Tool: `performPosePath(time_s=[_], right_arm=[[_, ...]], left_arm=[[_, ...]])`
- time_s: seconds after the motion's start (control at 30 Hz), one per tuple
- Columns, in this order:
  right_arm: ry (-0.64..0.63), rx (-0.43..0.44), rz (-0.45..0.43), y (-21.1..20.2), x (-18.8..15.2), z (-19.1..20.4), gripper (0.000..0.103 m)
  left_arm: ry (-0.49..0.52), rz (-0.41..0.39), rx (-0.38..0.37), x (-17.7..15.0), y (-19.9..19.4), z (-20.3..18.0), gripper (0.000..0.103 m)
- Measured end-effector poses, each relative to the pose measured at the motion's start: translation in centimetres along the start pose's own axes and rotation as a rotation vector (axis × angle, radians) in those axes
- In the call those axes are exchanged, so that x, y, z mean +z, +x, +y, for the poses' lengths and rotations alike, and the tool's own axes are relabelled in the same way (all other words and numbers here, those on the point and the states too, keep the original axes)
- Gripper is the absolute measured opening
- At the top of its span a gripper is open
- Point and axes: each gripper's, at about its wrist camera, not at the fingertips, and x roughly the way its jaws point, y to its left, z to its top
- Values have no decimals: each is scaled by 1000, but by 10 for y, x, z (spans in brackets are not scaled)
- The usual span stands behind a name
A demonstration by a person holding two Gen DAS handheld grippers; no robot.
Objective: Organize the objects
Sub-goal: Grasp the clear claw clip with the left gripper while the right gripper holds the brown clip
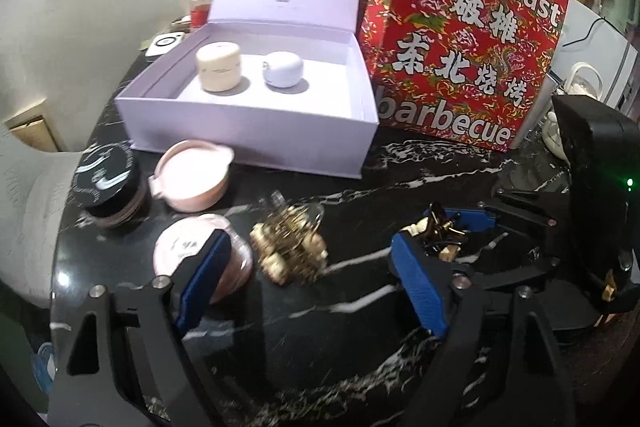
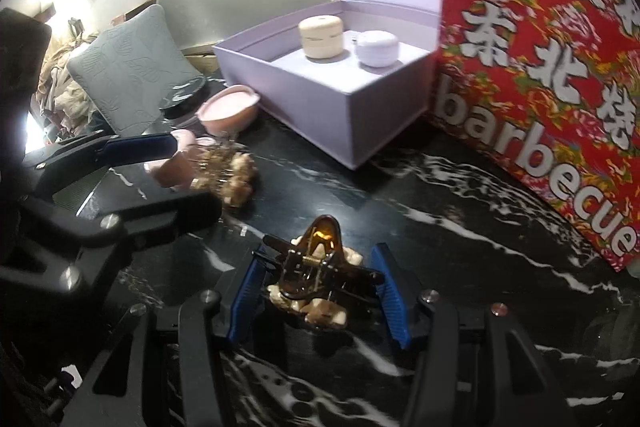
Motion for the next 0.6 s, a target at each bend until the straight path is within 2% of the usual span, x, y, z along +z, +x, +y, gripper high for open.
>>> performPosePath(time_s=[0.13, 0.27, 0.43, 0.6], right_arm=[[-21, -1, -5, 0, 0, -4, 56], [-37, 1, -10, 1, 1, -7, 56], [-36, 22, -10, -1, -4, -11, 56], [-91, 9, -7, -4, -14, -5, 53]], left_arm=[[31, 14, -4, 6, 15, -6, 71], [71, 43, 37, 11, 35, -11, 70], [55, 106, -54, 8, 47, -15, 52], [93, 111, -64, -2, 45, -27, 46]])
